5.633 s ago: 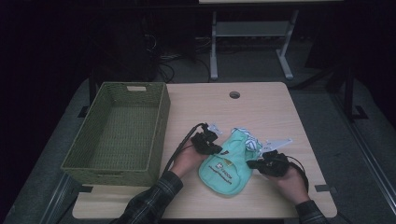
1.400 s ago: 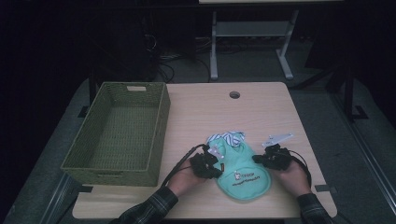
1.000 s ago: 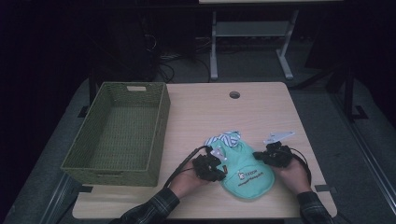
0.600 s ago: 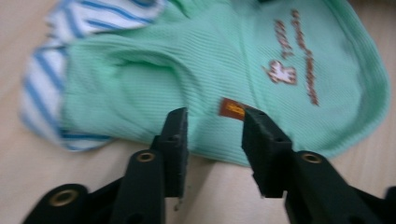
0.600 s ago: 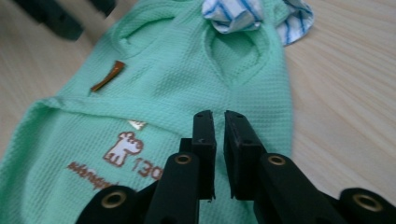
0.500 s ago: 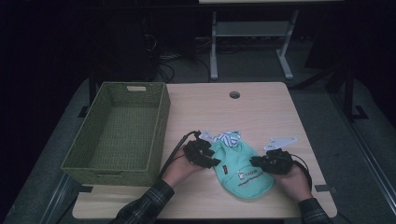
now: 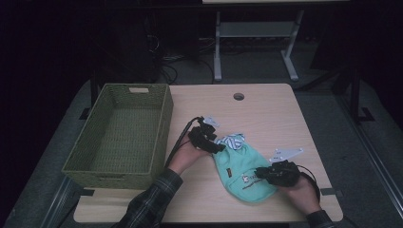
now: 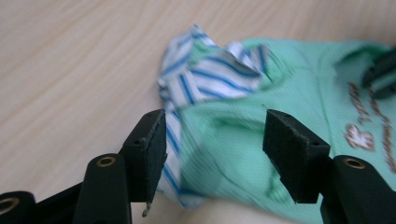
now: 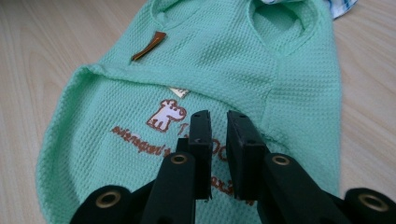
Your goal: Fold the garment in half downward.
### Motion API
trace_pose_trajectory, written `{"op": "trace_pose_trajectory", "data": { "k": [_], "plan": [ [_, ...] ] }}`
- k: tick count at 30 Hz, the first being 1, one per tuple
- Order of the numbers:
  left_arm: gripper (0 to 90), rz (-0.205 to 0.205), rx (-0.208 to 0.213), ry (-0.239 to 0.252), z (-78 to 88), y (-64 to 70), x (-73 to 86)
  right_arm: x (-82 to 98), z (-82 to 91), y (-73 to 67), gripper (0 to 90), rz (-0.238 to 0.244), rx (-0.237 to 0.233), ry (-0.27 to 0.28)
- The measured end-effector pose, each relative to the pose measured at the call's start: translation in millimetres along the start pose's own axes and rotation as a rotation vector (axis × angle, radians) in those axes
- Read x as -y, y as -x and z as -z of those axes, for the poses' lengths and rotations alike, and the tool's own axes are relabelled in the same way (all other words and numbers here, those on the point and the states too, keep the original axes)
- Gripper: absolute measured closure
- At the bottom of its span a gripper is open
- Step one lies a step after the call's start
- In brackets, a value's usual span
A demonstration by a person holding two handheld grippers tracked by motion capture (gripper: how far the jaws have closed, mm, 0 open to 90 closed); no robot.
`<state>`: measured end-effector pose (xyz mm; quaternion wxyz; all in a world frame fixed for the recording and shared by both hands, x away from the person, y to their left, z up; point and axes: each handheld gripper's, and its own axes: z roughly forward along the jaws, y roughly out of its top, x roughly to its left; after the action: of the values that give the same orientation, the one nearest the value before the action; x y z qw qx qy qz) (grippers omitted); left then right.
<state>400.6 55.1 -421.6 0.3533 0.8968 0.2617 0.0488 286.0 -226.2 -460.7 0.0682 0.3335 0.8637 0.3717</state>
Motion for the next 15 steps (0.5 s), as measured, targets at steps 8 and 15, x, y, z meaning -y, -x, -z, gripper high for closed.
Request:
{"op": "trace_pose_trajectory", "data": {
  "k": [8, 15],
  "plan": [
    [35.3, 0.009, 0.002, -0.014, -24.5, -16.3, -14.3, 0.1, -3.6, -1.8, 88.0, 0.015, -0.006, -0.023],
    [29.8, 0.013, 0.034, -0.061, -40.8, -18.9, -13.9, 0.5, -7.4, -1.2, 89.0, 0.032, -0.011, -0.044]
  ]
}}
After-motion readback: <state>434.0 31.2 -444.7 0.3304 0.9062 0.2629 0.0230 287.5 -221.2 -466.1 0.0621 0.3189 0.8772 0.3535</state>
